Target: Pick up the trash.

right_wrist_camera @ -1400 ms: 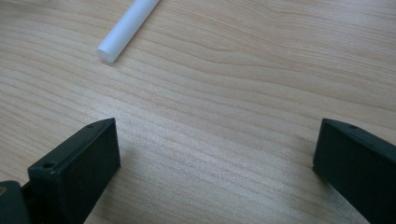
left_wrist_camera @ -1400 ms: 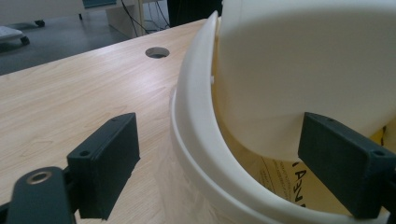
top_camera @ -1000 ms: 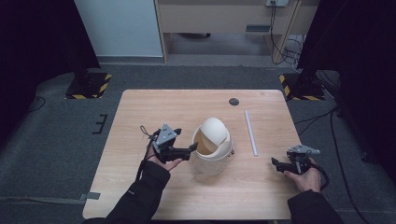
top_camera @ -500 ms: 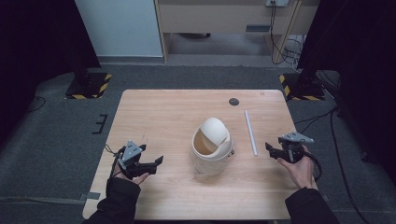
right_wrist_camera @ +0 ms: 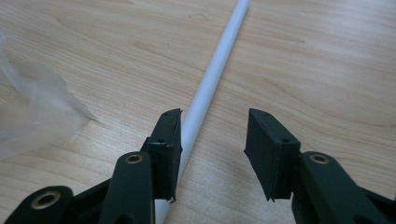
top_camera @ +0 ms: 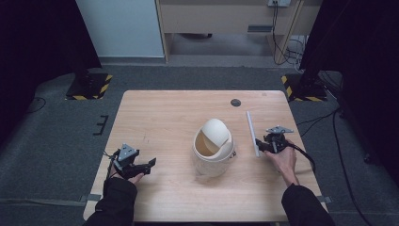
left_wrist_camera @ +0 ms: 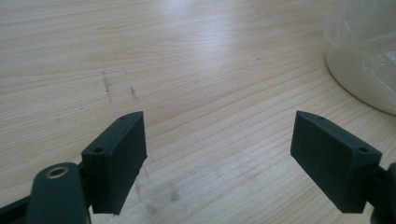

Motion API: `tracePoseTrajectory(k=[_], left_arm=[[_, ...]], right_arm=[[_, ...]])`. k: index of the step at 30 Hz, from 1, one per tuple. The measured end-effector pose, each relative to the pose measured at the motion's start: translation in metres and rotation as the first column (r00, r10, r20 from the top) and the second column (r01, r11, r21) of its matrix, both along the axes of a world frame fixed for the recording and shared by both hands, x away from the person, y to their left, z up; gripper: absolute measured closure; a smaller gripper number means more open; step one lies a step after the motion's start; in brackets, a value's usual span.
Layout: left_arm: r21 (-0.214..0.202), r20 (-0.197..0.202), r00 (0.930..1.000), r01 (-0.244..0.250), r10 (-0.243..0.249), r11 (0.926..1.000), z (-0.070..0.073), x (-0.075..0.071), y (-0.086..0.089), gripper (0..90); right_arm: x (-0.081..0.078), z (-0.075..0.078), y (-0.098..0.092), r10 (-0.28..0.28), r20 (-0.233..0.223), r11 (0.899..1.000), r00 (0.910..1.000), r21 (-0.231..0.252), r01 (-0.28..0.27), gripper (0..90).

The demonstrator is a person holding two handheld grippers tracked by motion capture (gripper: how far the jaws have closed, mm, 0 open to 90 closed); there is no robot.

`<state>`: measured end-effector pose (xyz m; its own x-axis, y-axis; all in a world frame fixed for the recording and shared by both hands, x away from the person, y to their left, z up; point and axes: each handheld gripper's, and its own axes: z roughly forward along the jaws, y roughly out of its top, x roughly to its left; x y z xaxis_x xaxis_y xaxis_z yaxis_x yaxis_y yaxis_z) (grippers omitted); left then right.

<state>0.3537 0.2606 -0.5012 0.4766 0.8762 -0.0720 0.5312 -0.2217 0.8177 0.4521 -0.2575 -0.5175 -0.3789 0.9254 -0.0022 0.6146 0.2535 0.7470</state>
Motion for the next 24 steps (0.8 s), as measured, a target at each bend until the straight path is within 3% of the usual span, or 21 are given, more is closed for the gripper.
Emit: tracePoseTrajectory(k=[2,4,9,14,15,19,24], left_arm=[[0.003,0.002,1.0000,0.009,-0.009,1.0000,0.000,0.000,-0.002,17.8],[0.003,0.003,0.9999,0.016,-0.016,0.9999,0.000,0.001,-0.004,17.8],[0.004,-0.001,0.9998,0.019,-0.019,0.9998,0.000,0.001,-0.005,17.8],[0.000,0.000,0.9998,0.018,-0.018,0.9998,0.000,0.001,-0.005,17.8],[-0.001,-0.003,0.9998,0.018,-0.018,0.9998,0.000,0.002,-0.005,17.8],[-0.003,-0.006,0.9998,0.021,-0.021,0.9998,0.000,0.002,-0.005,17.8],[-0.006,-0.002,0.9998,0.020,-0.020,0.9998,0.000,0.002,-0.005,17.8]], right_arm=[[0.001,-0.004,0.002,0.003,-0.016,1.000,0.9999,-0.013,-0.003,59.2],[0.001,-0.004,0.002,-0.003,-0.028,1.000,0.9996,0.007,0.004,62.0],[0.001,-0.010,0.002,0.004,-0.069,1.000,0.9976,-0.020,-0.006,67.8],[0.001,-0.008,0.002,-0.003,-0.065,1.000,0.9979,-0.011,0.002,67.6],[0.001,-0.004,0.002,-0.006,-0.030,1.000,0.9995,0.011,0.006,65.1],[0.002,0.000,0.008,0.008,0.009,0.999,0.9999,0.054,-0.008,62.5],[0.004,-0.008,0.018,0.038,-0.040,0.999,0.9985,0.023,-0.037,63.0]])
